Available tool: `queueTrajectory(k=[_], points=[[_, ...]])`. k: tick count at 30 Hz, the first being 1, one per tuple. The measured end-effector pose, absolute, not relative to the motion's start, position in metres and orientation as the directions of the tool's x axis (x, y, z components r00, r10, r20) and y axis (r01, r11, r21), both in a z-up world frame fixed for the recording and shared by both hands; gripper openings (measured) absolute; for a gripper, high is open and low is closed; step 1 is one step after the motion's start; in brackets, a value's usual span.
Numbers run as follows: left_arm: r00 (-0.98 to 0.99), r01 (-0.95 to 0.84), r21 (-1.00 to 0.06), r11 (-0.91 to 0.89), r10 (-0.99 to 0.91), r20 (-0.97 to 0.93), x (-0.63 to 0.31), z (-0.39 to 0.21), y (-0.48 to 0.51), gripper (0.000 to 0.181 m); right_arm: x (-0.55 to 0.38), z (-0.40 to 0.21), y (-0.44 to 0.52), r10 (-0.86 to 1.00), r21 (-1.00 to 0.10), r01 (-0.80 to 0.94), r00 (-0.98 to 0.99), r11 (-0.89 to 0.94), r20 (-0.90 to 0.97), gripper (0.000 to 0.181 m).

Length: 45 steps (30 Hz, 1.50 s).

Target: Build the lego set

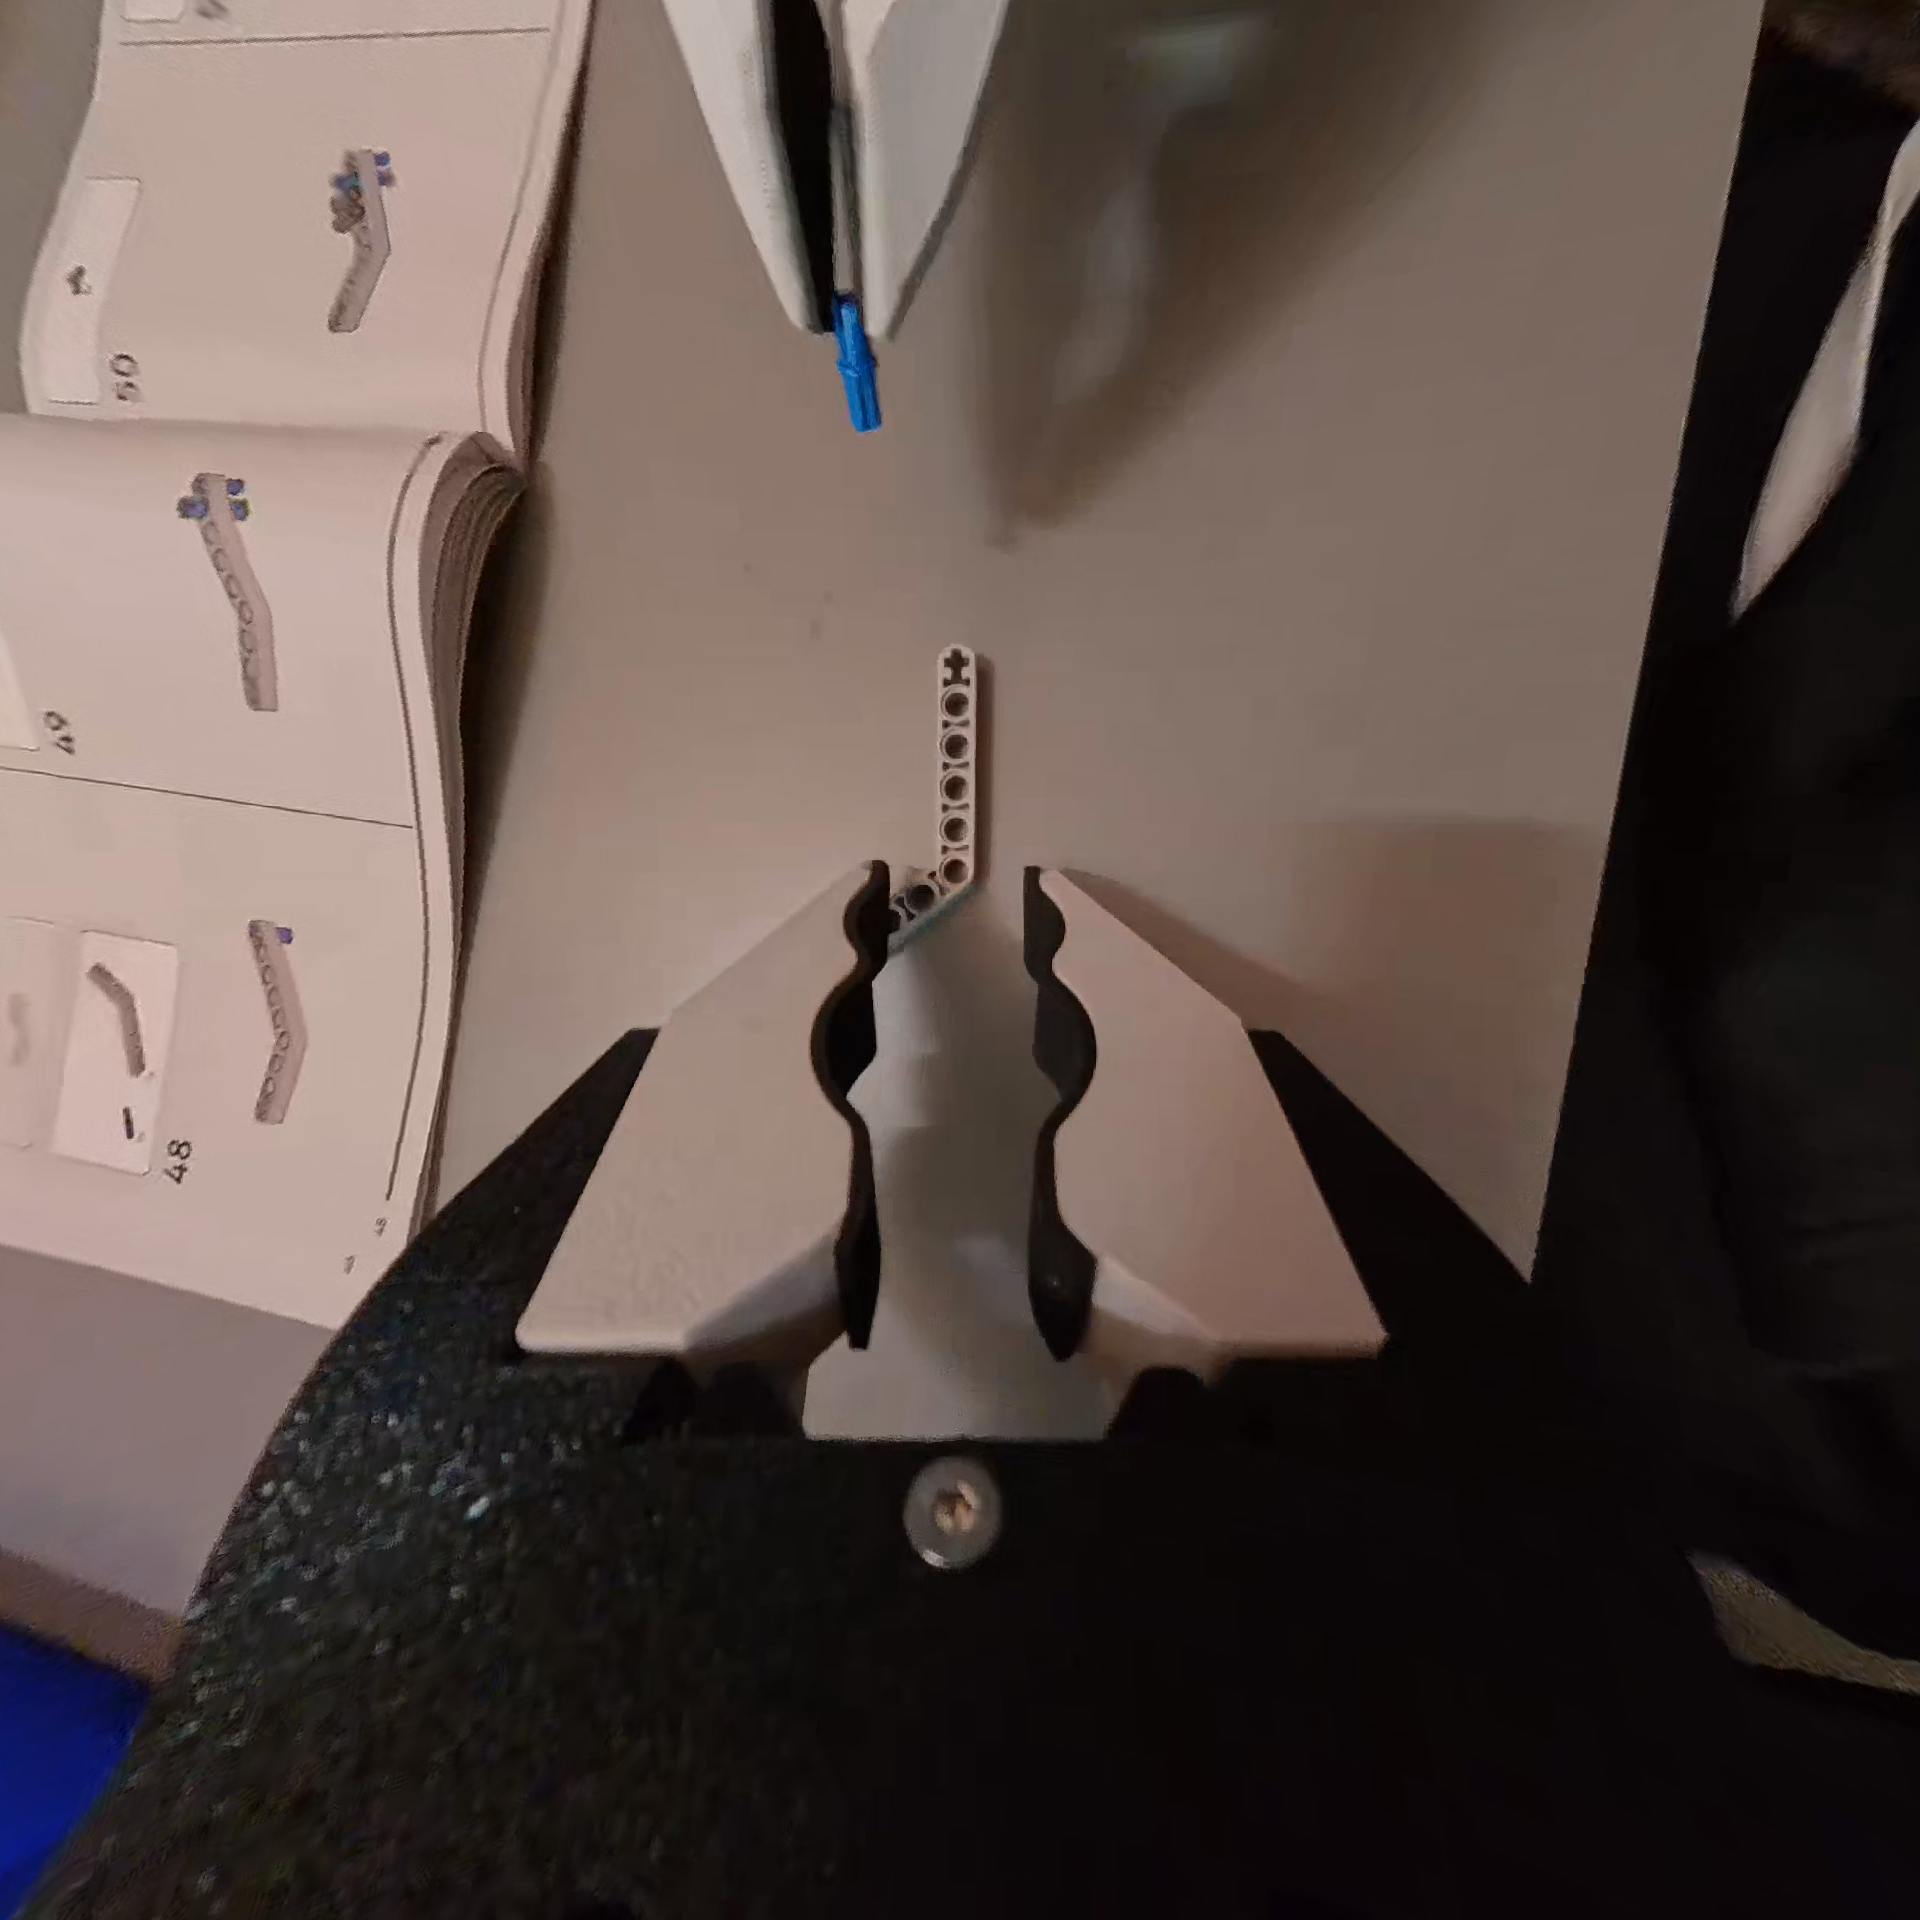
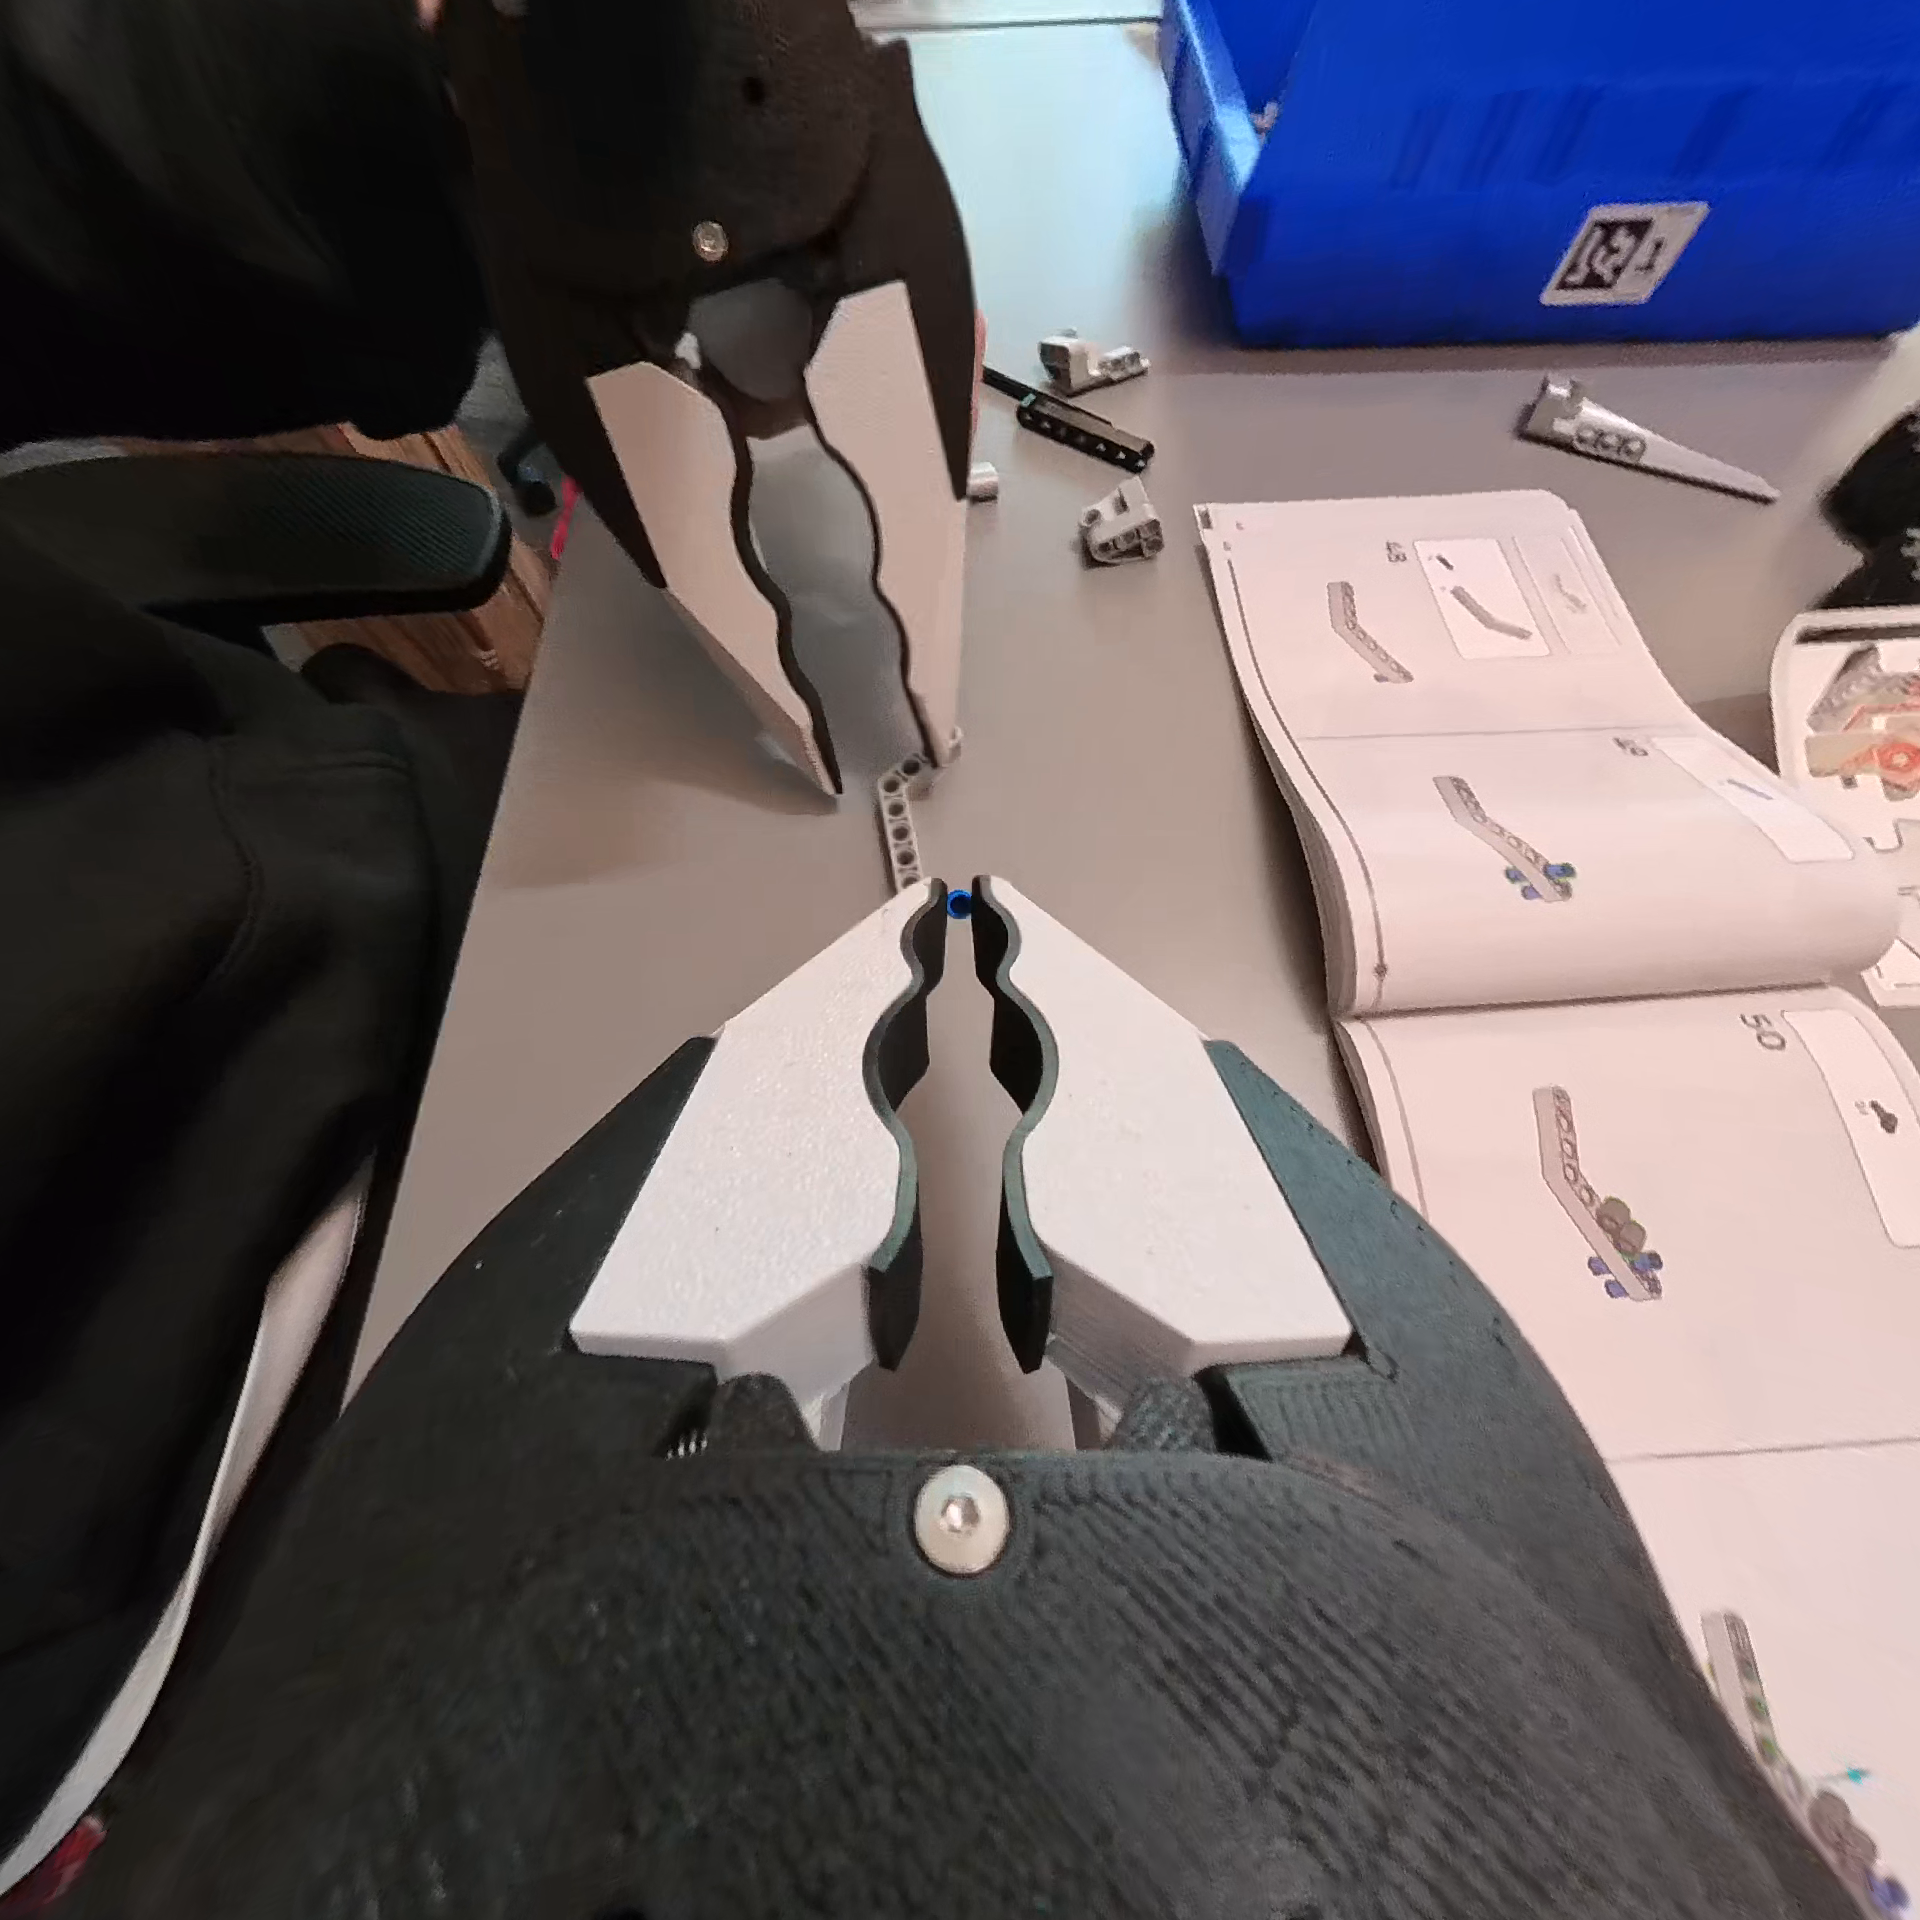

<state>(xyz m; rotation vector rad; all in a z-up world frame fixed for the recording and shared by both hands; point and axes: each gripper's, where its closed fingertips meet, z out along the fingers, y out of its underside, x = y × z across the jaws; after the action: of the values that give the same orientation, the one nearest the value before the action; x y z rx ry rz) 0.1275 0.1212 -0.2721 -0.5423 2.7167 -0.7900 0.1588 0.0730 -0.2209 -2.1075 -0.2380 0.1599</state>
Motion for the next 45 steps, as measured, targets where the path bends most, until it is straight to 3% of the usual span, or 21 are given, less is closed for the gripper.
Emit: queueTrajectory(k=[1,5,10,13,16,36,40,45], points=[[-0.892,-0.271,-0.586,0.763,-0.429,-0.146,0.129,-0.268,0.12,0.023,0.157,-0.22,0.074,0.243,-0.858,0.111,0.97,-0.502,-0.017,0.004],[-0.864,-0.276,-0.72,0.637,-0.492,-0.104,0.137,-0.246,0.11,0.018,0.157,-0.225,0.079,0.24,-0.854,0.128,0.971,-0.505,0.004,0.004],[-0.876,-0.265,-0.639,0.722,-0.457,-0.154,0.132,-0.262,0.121,0.026,0.15,-0.231,0.084,0.282,-0.86,0.176,0.958,-0.478,0.04,0.004],[-0.89,-0.259,-0.649,0.715,-0.438,-0.127,0.127,-0.264,0.107,0.026,0.16,-0.234,0.082,0.248,-0.867,0.135,0.969,-0.479,0.013,0.004],[-0.888,-0.265,-0.593,0.76,-0.433,-0.158,0.13,-0.276,0.103,0.026,0.165,-0.222,0.084,0.225,-0.909,0.067,0.974,-0.412,-0.031,0.004],[-0.818,-0.382,-0.699,0.605,-0.573,-0.048,0.139,-0.263,0.116,0.022,0.179,-0.182,0.088,0.174,-0.995,-0.01,0.984,-0.1,-0.027,0.003],[-0.844,-0.366,-0.648,0.668,-0.532,-0.072,0.139,-0.275,0.104,0.023,0.175,-0.177,0.088,0.205,-0.998,-0.031,0.978,-0.058,-0.043,0.003],[-0.81,-0.44,-0.655,0.614,-0.587,-0.006,0.151,-0.279,0.1,0.005,0.177,-0.167,0.085,0.193,-0.999,-0.038,0.981,-0.002,-0.038,0.003]])
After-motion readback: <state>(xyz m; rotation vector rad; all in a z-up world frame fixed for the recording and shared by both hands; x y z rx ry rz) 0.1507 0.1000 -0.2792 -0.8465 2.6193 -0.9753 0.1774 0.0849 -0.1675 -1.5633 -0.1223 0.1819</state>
